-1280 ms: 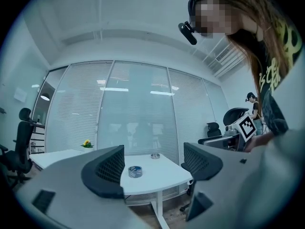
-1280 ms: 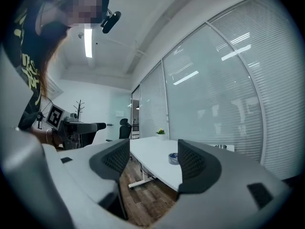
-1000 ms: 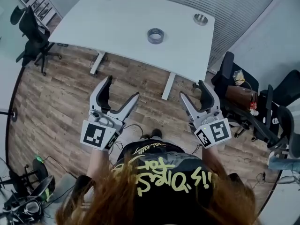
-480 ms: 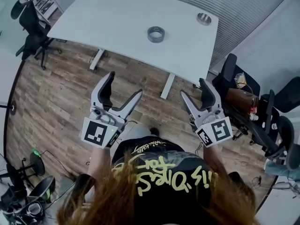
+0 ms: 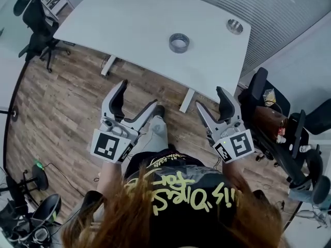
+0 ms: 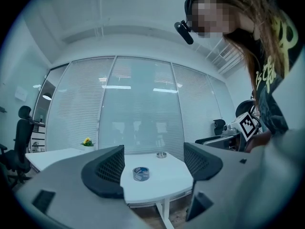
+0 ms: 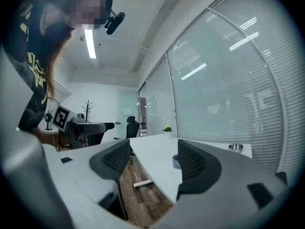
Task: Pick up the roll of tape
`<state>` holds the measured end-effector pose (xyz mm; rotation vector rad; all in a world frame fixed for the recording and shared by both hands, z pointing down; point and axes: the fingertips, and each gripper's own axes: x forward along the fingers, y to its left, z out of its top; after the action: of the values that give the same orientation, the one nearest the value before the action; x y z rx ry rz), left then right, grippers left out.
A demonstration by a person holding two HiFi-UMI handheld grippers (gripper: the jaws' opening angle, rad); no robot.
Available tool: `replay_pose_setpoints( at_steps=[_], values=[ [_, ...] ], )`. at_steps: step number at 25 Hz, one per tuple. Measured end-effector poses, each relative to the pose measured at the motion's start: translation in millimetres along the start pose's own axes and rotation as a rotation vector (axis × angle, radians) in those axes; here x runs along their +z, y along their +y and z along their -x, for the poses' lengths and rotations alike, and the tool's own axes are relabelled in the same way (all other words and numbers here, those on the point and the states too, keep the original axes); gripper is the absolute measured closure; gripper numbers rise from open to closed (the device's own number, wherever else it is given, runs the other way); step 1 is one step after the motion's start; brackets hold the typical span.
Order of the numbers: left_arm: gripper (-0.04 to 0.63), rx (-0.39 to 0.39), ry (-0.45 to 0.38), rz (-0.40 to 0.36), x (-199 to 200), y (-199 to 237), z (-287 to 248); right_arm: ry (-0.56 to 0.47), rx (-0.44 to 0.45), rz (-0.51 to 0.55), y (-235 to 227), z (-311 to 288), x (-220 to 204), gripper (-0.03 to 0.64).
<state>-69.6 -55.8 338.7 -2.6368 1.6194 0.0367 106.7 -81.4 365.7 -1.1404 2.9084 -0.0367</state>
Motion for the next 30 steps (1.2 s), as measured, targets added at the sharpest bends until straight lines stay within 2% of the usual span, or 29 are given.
replay_pose_setpoints(
  at_steps=[6,9,19,30],
  values=[
    [0.21,-0.046,0.002,-0.004,-2,30,-45,-0.005,-0.028,0.023,-30,-39,1,0.321],
    [0.21,-0.078,-0.017,-0.015,-1,52,-76,-0.019,-0.061,0.031,-52,-66,6,0.32],
    [0.21,-0.2,-0.001,-0.018,4,113,-171,-0.033,-0.169,0.013,-112,-141,20,0.32],
    [0.21,-0.318,0.015,0.016,-3,160,-243,-0.025,-0.254,0.012,-153,-199,24,0.321]
  ],
)
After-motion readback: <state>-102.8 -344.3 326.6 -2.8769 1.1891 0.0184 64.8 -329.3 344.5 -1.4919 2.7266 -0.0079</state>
